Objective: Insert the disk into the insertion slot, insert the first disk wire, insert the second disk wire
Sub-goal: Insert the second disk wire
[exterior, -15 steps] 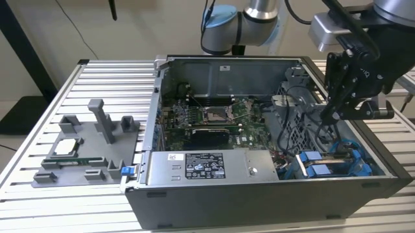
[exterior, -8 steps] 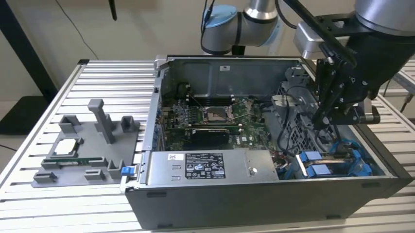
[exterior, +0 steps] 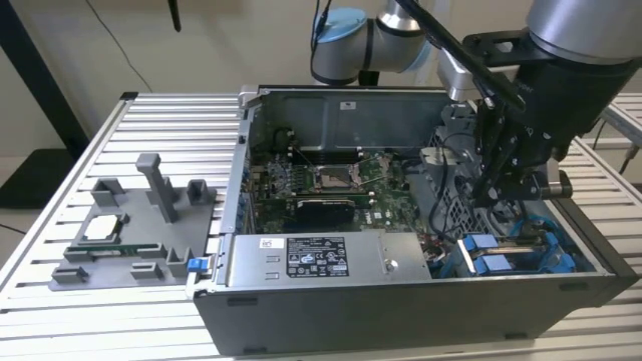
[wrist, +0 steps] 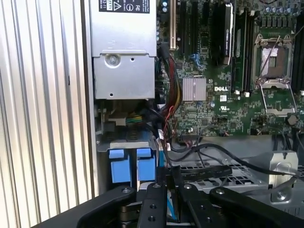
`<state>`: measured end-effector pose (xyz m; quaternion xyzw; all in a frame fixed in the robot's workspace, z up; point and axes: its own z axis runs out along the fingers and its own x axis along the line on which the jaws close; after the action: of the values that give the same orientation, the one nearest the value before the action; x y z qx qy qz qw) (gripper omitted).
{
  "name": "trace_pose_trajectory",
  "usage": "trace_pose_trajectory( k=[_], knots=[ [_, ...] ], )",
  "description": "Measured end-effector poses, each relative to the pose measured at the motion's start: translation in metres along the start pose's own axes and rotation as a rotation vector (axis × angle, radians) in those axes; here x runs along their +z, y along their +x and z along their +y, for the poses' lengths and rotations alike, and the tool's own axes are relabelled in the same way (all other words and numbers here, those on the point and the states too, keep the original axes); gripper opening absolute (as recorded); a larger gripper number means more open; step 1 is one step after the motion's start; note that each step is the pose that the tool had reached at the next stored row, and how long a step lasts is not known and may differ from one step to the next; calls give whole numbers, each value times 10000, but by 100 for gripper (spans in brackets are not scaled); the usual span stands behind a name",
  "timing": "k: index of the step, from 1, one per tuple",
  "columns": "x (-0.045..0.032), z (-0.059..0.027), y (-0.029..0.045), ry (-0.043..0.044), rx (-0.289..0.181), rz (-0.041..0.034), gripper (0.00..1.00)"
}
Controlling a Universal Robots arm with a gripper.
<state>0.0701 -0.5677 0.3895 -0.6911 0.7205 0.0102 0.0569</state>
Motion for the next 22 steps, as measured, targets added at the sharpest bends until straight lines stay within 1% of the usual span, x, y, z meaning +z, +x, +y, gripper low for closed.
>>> trace_pose_trajectory(
  k=[7,11,12,22],
  knots=[
    [36,78,6,62,-16,170,0],
    [55,115,10,102,-26,251,0],
    [58,120,10,110,-27,261,0],
    [58,120,10,113,-27,263,0]
  ],
)
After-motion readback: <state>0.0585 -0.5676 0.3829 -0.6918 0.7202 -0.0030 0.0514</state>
